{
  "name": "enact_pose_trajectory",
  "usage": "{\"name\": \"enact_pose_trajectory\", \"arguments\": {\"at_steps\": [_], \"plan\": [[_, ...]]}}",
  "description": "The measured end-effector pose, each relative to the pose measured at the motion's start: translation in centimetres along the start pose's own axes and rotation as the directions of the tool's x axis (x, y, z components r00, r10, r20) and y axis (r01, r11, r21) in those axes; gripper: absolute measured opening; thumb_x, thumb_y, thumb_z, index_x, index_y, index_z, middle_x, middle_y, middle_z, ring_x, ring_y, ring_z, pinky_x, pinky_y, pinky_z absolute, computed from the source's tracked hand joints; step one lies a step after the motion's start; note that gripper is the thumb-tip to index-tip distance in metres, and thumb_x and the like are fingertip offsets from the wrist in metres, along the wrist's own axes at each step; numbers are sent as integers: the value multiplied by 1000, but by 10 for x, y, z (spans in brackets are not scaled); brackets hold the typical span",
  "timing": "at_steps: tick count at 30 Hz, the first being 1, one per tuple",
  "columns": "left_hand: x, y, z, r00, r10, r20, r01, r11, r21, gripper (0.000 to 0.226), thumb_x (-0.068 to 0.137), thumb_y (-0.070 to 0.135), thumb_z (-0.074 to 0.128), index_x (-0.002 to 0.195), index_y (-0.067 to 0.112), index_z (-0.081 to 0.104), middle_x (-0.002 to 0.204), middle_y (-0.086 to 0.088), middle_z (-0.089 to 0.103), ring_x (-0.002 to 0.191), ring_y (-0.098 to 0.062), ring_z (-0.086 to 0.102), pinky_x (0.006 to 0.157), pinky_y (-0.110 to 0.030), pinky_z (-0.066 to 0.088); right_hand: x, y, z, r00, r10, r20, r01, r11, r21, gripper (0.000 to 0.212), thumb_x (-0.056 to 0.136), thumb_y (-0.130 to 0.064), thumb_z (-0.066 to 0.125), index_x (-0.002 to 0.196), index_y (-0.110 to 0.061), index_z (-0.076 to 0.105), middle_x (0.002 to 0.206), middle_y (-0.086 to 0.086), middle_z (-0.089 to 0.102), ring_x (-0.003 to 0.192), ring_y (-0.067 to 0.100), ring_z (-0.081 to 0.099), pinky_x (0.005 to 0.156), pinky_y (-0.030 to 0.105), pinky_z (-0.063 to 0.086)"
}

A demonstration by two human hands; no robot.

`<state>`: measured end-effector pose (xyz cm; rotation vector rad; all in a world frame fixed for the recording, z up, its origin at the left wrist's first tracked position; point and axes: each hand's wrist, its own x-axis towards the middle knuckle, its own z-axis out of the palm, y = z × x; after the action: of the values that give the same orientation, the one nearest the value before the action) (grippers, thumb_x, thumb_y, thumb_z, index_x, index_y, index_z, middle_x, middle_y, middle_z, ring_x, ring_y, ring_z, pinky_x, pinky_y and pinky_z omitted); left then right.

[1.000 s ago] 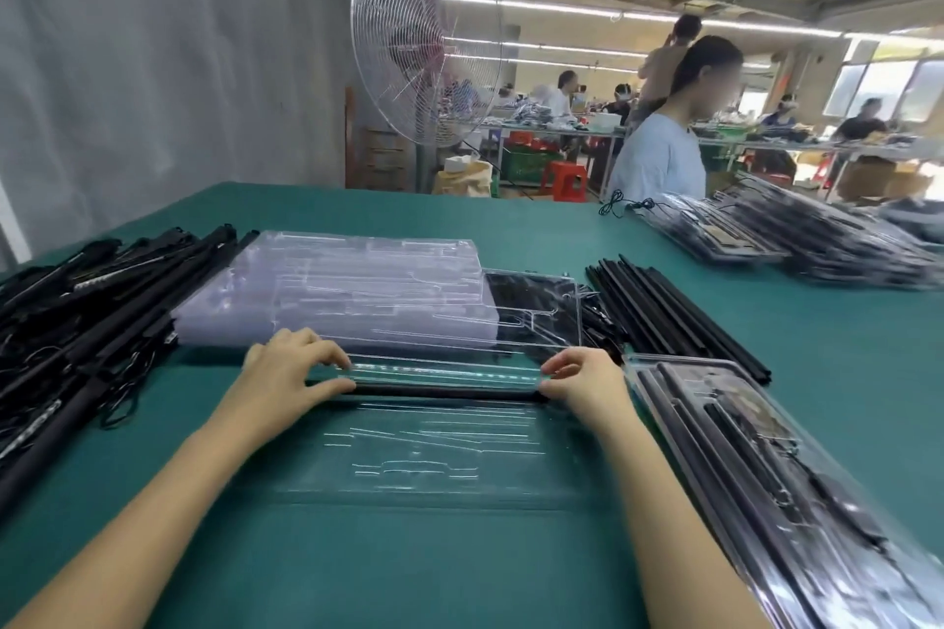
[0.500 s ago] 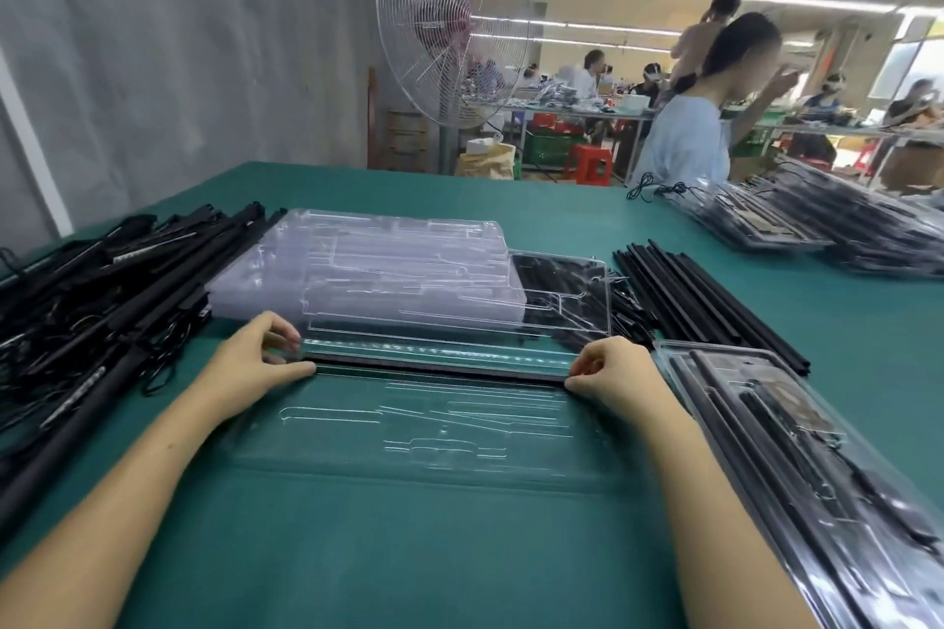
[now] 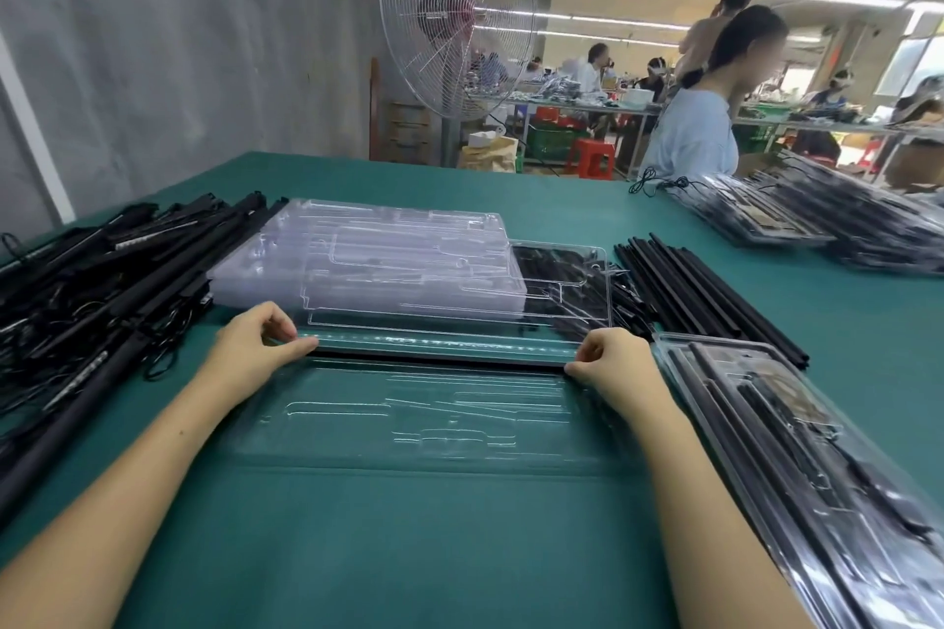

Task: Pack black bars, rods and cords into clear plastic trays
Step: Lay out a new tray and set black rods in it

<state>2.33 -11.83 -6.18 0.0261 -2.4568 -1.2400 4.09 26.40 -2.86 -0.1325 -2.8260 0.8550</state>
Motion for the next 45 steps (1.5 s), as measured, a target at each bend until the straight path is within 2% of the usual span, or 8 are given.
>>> {"name": "enact_pose_trajectory", "arguments": {"at_steps": [12,19,22,24,28,31,39,45], "plan": [[2,-6,-2,994,-38,100,42,998,-43,22,73,6,79,74,13,58,73,1,62,62,-15,51,63,-27,42,6,14,-6,991,95,-92,-86,992,94,14,82,-4,59,77,-11,70,71,-1,62,60,5,52,47,15,35],[8,-22,-10,993,-106,42,114,950,-292,17,71,5,77,72,19,67,70,5,68,66,-11,61,62,-19,48,25,16,-22,931,325,-164,-213,851,480,32,84,8,41,102,-8,62,87,8,63,72,25,61,66,36,49],[8,-28,-22,987,-150,58,160,877,-453,16,64,18,75,74,30,73,73,11,71,62,0,65,52,-10,48,38,10,-28,918,315,-242,-217,908,359,31,85,7,41,91,-12,65,97,14,66,80,28,63,61,30,51],[8,-30,-26,986,-150,72,166,855,-491,21,61,21,75,78,33,75,78,12,72,67,3,66,56,-7,48,45,2,-27,948,269,-169,-235,952,194,32,87,6,42,92,-9,70,102,18,67,75,26,60,52,22,43],[6,-30,-26,988,-144,63,155,838,-523,25,60,24,78,84,29,76,83,9,74,72,0,67,62,-10,50,57,-9,-13,984,177,-28,-178,983,-46,29,87,8,45,104,-1,67,110,17,65,101,29,60,75,24,42],[6,-31,-23,983,-174,52,174,827,-534,20,68,19,77,85,28,76,81,6,74,67,-3,65,61,-17,50,64,-8,-4,993,119,-24,-122,983,-139,25,85,8,46,99,-1,66,105,18,66,97,30,60,80,30,47],[11,-44,-20,981,-192,3,169,859,-484,28,82,3,64,89,27,76,87,2,75,64,-3,65,54,-19,53,69,0,-7,987,157,-26,-159,967,-201,12,88,-1,56,95,8,61,94,20,63,77,26,53,65,29,40],[13,-45,-15,977,-210,-26,179,886,-429,29,82,2,63,88,27,76,82,6,74,61,-2,62,63,-25,53,49,-10,-23,881,299,-366,-315,949,16,23,93,-8,46,114,-4,54,133,18,41,79,29,47,70,32,35]]}}
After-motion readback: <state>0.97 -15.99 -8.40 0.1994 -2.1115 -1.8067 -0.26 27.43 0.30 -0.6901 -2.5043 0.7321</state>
